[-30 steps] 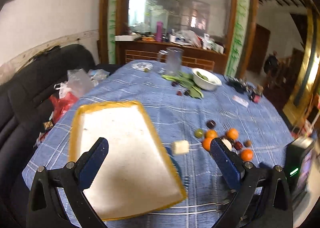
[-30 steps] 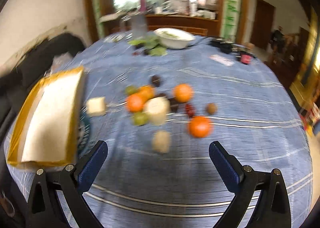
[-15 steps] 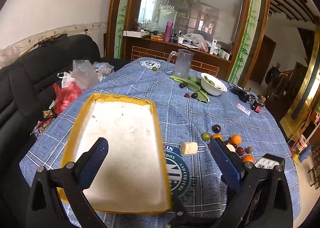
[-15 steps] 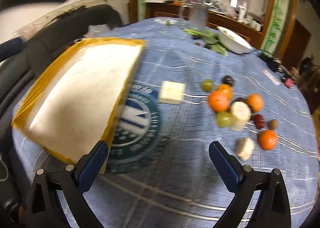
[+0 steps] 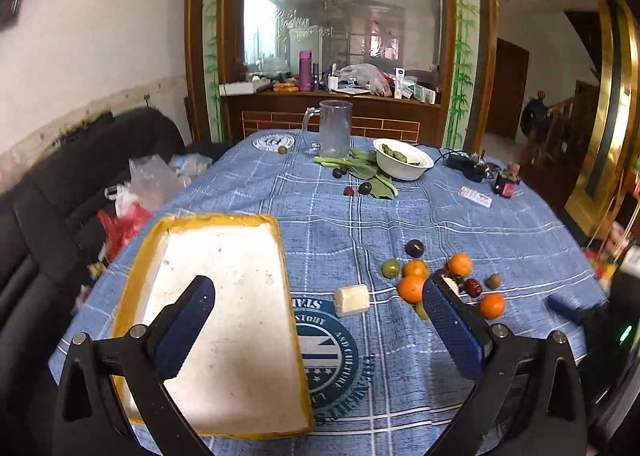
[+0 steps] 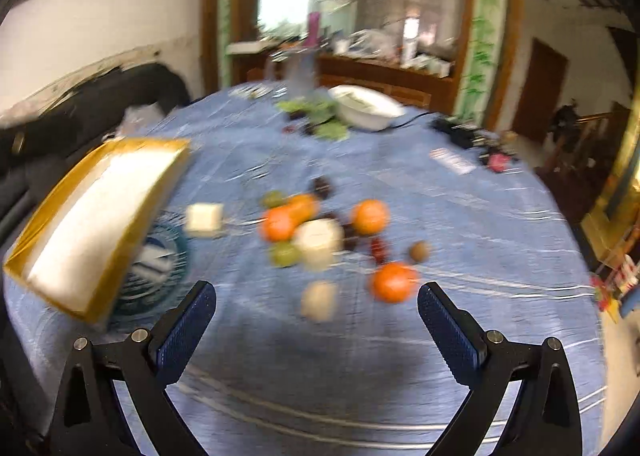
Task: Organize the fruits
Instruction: 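Grasp a pale white cube with the left gripper while the right gripper grasps an orange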
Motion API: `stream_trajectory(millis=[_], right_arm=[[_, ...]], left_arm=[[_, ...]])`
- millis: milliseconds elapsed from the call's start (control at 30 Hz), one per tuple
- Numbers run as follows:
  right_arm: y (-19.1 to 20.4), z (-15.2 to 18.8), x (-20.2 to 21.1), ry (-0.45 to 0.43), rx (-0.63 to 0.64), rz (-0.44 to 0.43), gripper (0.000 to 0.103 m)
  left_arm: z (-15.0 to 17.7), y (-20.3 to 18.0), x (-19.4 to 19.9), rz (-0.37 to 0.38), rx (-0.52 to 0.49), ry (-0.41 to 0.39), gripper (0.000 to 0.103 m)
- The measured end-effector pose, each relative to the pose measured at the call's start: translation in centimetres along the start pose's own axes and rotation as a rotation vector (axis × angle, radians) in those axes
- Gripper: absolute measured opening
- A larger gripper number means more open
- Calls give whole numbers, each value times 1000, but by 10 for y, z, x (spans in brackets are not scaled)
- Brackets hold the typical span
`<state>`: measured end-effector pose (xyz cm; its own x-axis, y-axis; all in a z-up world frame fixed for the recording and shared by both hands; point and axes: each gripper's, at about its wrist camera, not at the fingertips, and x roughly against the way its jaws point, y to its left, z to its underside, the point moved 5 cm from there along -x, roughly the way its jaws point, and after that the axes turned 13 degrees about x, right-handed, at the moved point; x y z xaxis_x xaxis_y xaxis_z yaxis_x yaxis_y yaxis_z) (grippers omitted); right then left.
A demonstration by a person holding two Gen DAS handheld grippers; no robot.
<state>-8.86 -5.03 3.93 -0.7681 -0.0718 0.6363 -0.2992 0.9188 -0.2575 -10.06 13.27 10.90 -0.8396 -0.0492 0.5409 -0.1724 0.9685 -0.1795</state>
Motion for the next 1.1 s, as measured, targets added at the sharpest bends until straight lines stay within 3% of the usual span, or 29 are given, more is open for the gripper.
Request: stream_trajectory(millis=[133,300,433,467,533,600,633,733,1100], right_arm=[[-47,15,-2,27,-63,41,102],[-85,30,-9,68,-154,39,102],[-83,30,-17,66,-156,-32,102],[-78,28,-20,65,-149,-63,101],[-68,27,-28,75,-133,-103,92],[-60,25,-37,87,-111,-126,82],[-57,25,-41,91,-102,-132,79],[-55,25,-53,105,-108,-162,70],[-54,26,-91,158,-166,-232,68]], left_arm=[[-2,7,-4,-25,4,-21,103],[4,8,-24,7,58,72,103],[17,-9,-36,71,45,141,102],[20,-14,-39,82,32,153,99],[25,-22,-47,94,17,177,82],[33,-29,-56,133,21,242,54],[37,-31,-60,161,31,277,51],[52,-46,-68,237,25,350,50],[97,-108,-86,320,-130,451,46]])
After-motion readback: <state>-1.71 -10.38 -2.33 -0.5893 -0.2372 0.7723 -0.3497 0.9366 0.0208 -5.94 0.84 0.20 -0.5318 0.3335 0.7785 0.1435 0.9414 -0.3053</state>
